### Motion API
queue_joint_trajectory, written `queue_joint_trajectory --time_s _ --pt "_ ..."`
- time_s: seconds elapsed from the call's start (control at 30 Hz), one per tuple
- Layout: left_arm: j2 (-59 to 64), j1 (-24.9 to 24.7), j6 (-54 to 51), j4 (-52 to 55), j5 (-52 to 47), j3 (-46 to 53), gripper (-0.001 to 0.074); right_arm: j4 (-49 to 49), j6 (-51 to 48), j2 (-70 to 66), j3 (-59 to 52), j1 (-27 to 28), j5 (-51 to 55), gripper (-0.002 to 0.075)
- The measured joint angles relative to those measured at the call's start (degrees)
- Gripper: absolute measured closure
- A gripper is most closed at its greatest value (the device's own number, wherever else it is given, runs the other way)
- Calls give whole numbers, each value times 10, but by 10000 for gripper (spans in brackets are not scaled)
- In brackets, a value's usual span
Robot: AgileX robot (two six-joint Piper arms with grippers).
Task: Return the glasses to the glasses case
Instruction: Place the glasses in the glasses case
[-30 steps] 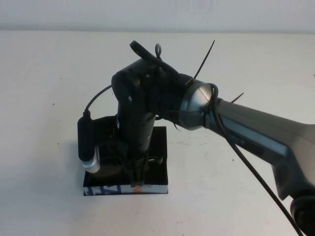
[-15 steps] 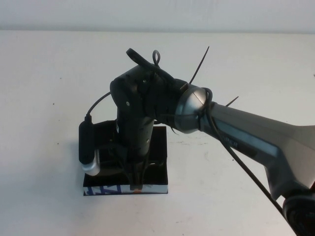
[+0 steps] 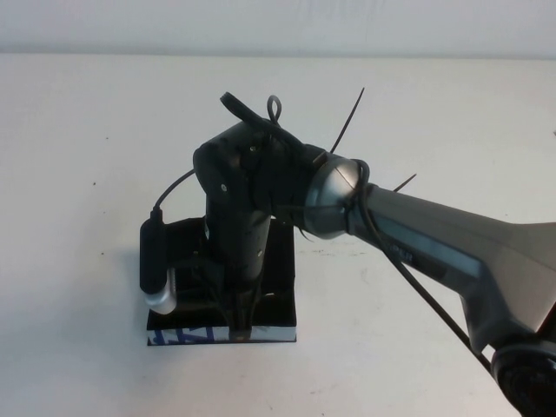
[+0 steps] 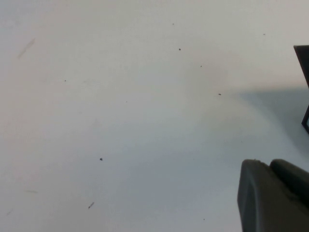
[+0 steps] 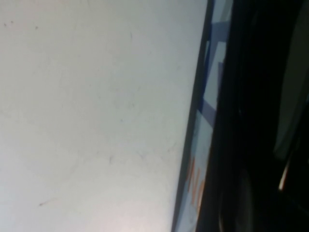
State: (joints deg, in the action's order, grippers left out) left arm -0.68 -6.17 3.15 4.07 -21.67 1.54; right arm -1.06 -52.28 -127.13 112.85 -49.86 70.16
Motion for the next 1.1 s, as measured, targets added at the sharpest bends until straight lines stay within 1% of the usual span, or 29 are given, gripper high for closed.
queue_joint_trajectory --time_s 0.57,0.63,0.77,0.83,0.93,1.1 --pt "0 0 0 0 0 0 735 0 15 -11 1 0 0 682" --pt "0 0 0 0 0 0 735 0 15 -11 1 0 0 661" --pt "0 0 0 0 0 0 735 1 16 -11 1 0 0 568" --pt "0 0 0 0 0 0 735 1 21 -10 1 0 0 536" --pt "0 0 0 0 0 0 735 6 27 -2 1 0 0 515" --pt "0 0 0 0 0 0 735 19 45 28 1 1 0 508"
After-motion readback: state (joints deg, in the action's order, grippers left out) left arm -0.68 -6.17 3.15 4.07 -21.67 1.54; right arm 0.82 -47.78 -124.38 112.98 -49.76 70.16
